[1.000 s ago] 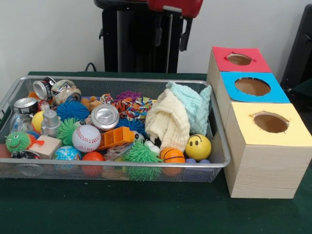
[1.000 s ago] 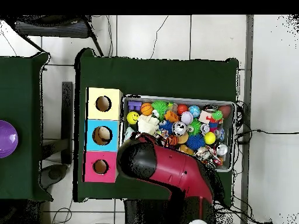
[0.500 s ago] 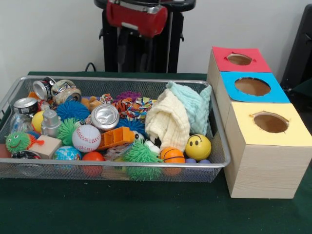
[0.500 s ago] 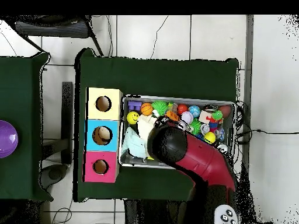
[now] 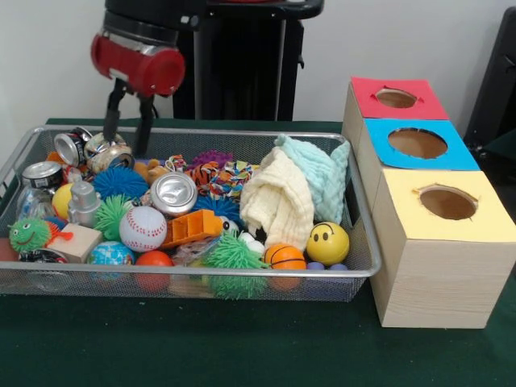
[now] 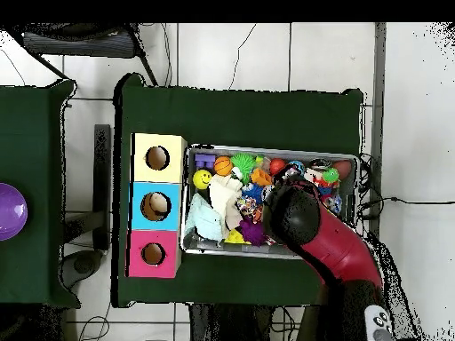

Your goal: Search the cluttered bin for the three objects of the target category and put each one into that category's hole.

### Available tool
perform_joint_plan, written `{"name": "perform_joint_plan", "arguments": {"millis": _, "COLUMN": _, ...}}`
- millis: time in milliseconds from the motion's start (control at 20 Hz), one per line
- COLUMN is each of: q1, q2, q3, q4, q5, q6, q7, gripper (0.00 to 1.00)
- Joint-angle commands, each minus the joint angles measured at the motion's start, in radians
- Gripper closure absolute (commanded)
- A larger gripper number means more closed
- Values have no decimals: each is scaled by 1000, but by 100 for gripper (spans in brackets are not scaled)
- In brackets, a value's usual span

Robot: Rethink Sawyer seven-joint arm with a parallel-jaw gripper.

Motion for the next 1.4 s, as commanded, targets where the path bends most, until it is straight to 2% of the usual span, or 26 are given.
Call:
{"name": "perform_joint_plan", "arguments": {"millis": 50, "q1": -2, "q2": 74, "q3": 129, "q4": 101, "q5": 103, "q6": -58, "q7": 317, "gripper": 0}}
{"name": "perform_joint_plan", "arguments": {"millis": 350, "q1": 68, "q2": 50, "q3": 97, "q4": 151, "q5": 169, "q6": -44, "q7": 353, "gripper": 0}}
{"name": "perform_joint_plan", "arguments": {"millis": 700, "q1": 108, "q2": 17, "q3": 75, "q4": 187, "q5": 209, "q6": -7, "q7": 365, "gripper": 0}}
{"name": "perform_joint_plan", "arguments": {"millis": 1400, "q1": 55, "q2": 55, "q3": 104, "q4": 198, "q5": 189, "q6": -50, "q7": 320, "gripper": 0}}
